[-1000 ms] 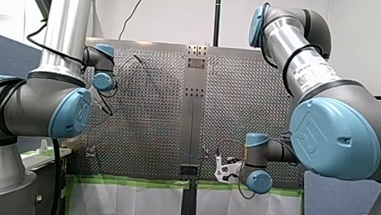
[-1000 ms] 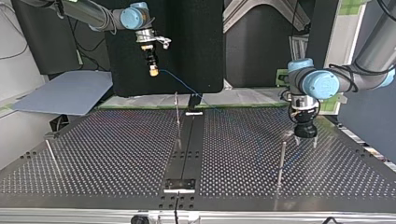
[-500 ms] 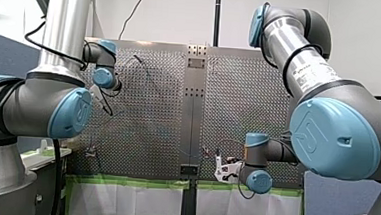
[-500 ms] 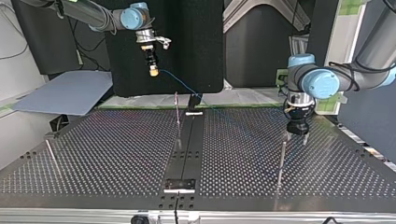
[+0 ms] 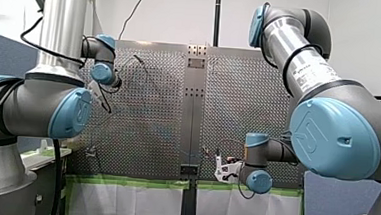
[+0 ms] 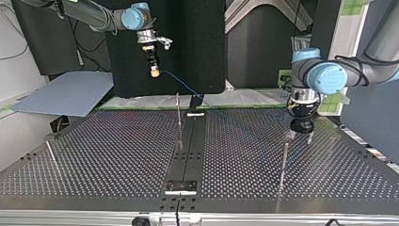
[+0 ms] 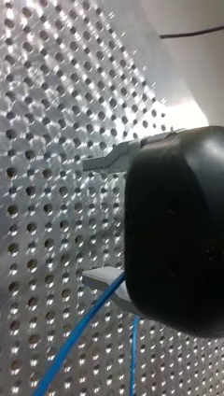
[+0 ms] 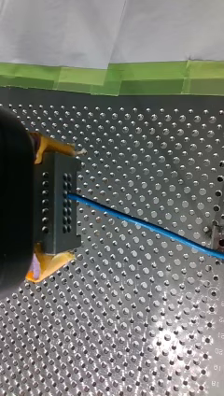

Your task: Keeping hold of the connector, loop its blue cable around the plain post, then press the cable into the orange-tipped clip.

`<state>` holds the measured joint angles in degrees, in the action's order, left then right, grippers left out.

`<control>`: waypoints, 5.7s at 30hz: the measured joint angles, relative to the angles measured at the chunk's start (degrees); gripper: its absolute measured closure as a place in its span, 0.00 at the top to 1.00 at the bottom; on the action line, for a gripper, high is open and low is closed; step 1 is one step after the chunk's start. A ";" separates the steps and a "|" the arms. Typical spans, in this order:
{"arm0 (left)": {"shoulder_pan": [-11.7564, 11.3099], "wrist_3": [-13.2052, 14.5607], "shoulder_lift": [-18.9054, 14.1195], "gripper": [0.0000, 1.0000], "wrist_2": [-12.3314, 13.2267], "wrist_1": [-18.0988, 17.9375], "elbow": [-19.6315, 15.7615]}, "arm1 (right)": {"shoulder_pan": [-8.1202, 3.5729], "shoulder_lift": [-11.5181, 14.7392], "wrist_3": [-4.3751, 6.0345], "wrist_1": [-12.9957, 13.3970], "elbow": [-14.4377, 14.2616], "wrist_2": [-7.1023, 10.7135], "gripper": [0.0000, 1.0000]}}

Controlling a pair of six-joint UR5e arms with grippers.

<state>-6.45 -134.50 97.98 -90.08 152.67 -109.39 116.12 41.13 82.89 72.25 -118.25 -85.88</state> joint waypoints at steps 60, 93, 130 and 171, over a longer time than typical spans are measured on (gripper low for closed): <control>0.78 14.10 -23.74 1.00 2.48 19.98 3.87 | 0.00 0.03 -0.16 -0.86 0.36 0.44 0.00; 12.51 33.08 -12.78 1.00 -10.22 38.92 22.23 | 0.70 0.02 -0.15 -1.65 1.13 0.44 0.00; 11.83 40.99 -9.83 1.00 -10.68 50.55 22.75 | 0.91 0.01 -0.17 -1.85 1.13 0.44 0.00; 29.50 55.22 3.88 1.00 -25.35 33.76 30.11 | 1.26 0.01 -0.25 -2.21 1.13 0.43 0.00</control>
<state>23.05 -79.27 101.86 -115.42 186.43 -79.28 117.38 41.13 82.64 70.05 -117.12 -85.45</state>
